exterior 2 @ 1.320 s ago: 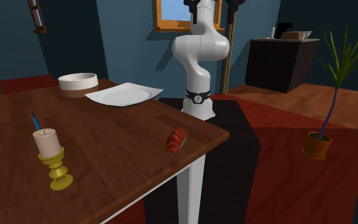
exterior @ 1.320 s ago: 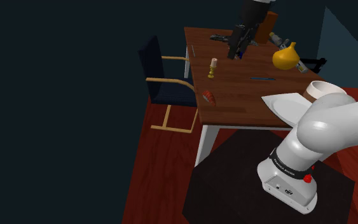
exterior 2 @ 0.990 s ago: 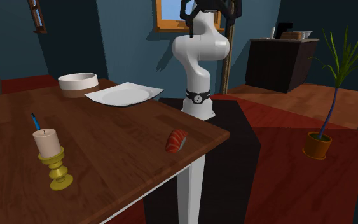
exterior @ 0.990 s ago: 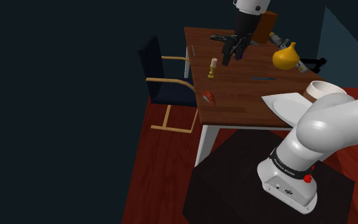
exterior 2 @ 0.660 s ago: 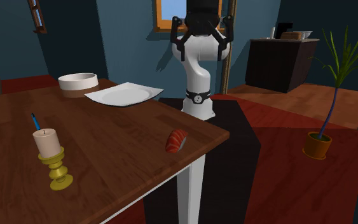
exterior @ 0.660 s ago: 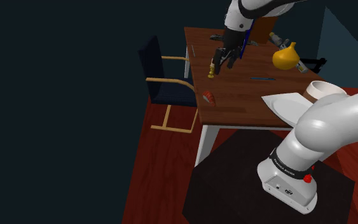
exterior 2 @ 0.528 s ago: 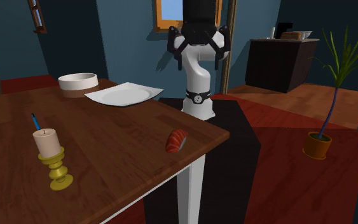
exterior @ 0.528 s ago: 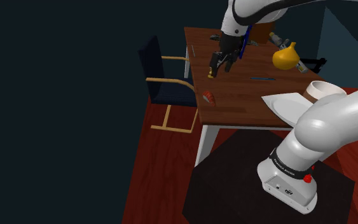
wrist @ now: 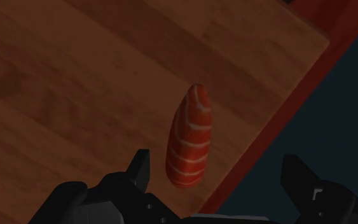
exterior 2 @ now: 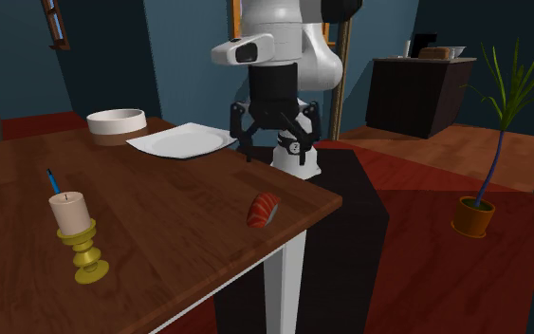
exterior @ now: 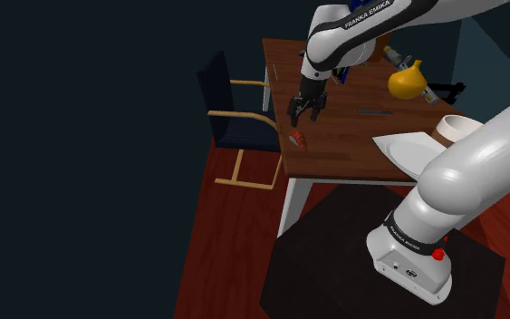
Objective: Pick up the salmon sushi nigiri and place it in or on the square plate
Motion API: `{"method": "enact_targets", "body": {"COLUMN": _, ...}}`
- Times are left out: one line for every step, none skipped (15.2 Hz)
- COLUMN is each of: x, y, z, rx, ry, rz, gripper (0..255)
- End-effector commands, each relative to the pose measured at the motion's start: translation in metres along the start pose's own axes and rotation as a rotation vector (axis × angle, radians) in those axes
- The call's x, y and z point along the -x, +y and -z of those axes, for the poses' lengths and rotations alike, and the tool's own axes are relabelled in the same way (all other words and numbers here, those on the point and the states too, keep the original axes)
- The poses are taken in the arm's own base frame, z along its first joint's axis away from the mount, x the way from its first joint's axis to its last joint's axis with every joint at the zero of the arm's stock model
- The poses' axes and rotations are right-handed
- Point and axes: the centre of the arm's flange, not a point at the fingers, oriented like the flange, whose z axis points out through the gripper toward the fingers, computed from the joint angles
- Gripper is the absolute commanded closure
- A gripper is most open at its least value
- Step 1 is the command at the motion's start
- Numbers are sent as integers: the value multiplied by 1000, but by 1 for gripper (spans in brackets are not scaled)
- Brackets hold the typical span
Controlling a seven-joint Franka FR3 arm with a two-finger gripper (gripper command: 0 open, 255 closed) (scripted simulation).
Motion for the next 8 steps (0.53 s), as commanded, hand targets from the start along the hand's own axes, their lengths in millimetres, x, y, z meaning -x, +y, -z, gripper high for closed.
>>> {"method": "enact_targets", "body": {"x": -11, "y": 10, "z": -23, "rx": -3, "ry": -11, "rz": -31, "gripper": 0}}
{"method": "enact_targets", "body": {"x": -17, "y": 14, "z": -34, "rx": -4, "ry": -17, "rz": -46, "gripper": 0}}
{"method": "enact_targets", "body": {"x": -21, "y": 17, "z": -43, "rx": -5, "ry": -22, "rz": -57, "gripper": 0}}
{"method": "enact_targets", "body": {"x": -21, "y": 17, "z": -48, "rx": -5, "ry": -22, "rz": -57, "gripper": 0}}
{"method": "enact_targets", "body": {"x": -21, "y": 17, "z": -53, "rx": -5, "ry": -22, "rz": -57, "gripper": 0}}
{"method": "enact_targets", "body": {"x": -21, "y": 17, "z": -59, "rx": -5, "ry": -22, "rz": -57, "gripper": 0}}
{"method": "enact_targets", "body": {"x": -21, "y": 17, "z": -64, "rx": -5, "ry": -22, "rz": -57, "gripper": 0}}
{"method": "enact_targets", "body": {"x": -20, "y": 17, "z": -69, "rx": -5, "ry": -22, "rz": -57, "gripper": 0}}
